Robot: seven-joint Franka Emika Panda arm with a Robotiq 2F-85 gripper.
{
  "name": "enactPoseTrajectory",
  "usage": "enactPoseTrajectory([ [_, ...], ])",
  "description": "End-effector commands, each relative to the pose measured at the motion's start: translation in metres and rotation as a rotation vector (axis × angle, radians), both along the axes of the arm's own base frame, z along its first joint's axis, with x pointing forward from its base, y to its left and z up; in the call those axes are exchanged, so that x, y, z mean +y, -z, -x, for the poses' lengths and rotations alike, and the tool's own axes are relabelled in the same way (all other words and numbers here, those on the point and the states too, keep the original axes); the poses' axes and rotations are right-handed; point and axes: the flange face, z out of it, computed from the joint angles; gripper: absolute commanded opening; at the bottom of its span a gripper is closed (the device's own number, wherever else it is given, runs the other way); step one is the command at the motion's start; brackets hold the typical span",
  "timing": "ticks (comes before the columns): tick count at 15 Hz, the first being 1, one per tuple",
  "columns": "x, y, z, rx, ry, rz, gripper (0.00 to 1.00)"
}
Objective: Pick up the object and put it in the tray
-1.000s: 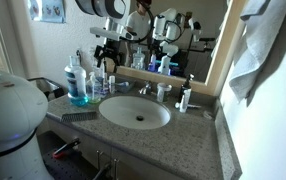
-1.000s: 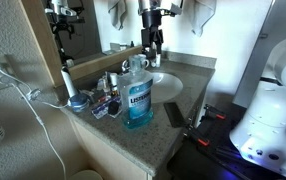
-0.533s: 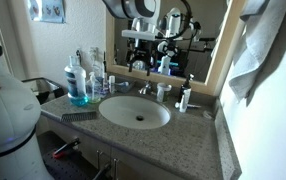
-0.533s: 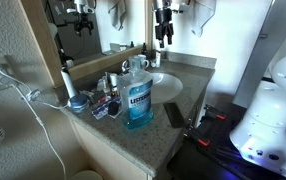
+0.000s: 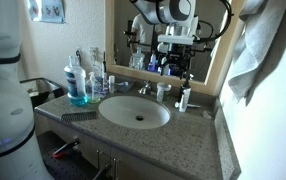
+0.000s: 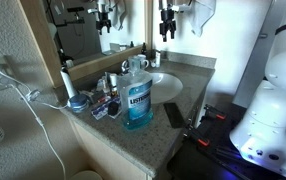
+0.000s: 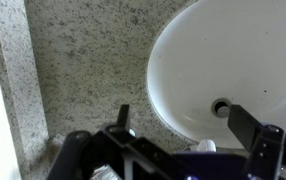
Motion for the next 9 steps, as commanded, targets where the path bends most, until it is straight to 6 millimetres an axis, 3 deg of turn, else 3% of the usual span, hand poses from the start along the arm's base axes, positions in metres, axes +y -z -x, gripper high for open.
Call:
enactPoseTrajectory([
  [1,0.001,0.007,-0.033,-0.019,0.060,0.003,1.00],
  [4,0.000,0.018,-0.046,-0.022,0.096,0.005,1.00],
  [9,-0.021,0.035,-0.063,-0.031,0.210,0.012,1.00],
])
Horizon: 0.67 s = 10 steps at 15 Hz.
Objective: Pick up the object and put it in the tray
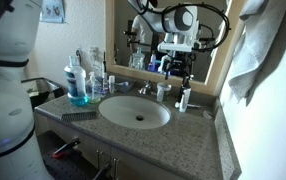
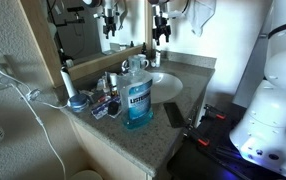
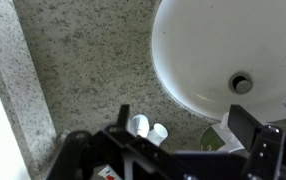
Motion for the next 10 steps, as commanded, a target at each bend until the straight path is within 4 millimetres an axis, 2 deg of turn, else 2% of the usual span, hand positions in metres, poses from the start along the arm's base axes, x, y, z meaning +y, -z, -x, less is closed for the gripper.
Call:
enactPoseTrajectory([
  [1,-0.017,0.007,-0.017,-0.025,0.085,-0.010,1.00],
  [10,-0.056,0.034,-0.061,-0.101,0.202,-0.042,1.00],
])
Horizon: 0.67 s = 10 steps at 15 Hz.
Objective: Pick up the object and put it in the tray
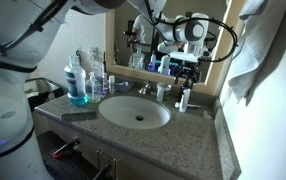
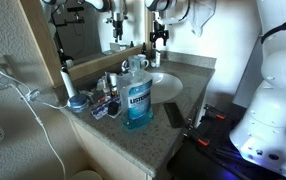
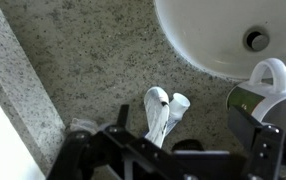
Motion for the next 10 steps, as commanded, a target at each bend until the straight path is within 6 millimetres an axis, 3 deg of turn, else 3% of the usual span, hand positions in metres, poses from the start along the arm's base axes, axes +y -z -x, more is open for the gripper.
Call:
enactPoseTrajectory([
  [1,-0.015,0.007,-0.022,-0.033,0.050,-0.008,1.00],
  [4,-0.021,0.011,-0.033,-0.040,0.063,0.008,1.00],
  [5,-0.022,0.012,-0.037,-0.045,0.064,0.013,0.95],
  [6,-0.022,0.012,-0.040,-0.050,0.062,0.015,0.74],
  [8,-0.021,0.013,-0.046,-0.058,0.062,0.017,0.69],
  [10,-0.020,0.013,-0.049,-0.061,0.070,0.019,0.53],
])
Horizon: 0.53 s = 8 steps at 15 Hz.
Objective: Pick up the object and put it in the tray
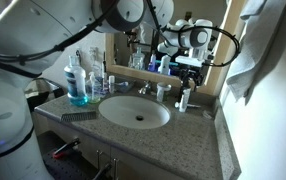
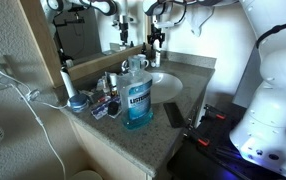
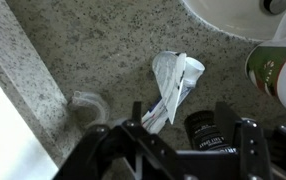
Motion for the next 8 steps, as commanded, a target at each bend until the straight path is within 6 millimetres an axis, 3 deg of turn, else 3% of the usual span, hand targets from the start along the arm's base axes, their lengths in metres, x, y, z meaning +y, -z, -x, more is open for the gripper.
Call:
enactPoseTrajectory([
  [1,0.000,-0.005,-0.009,-0.013,0.025,-0.009,0.45],
  [7,-0.002,-0.012,0.002,0.019,0.036,-0.013,0.01],
  [8,-0.003,-0.013,0.004,0.025,0.040,-0.011,0.00],
])
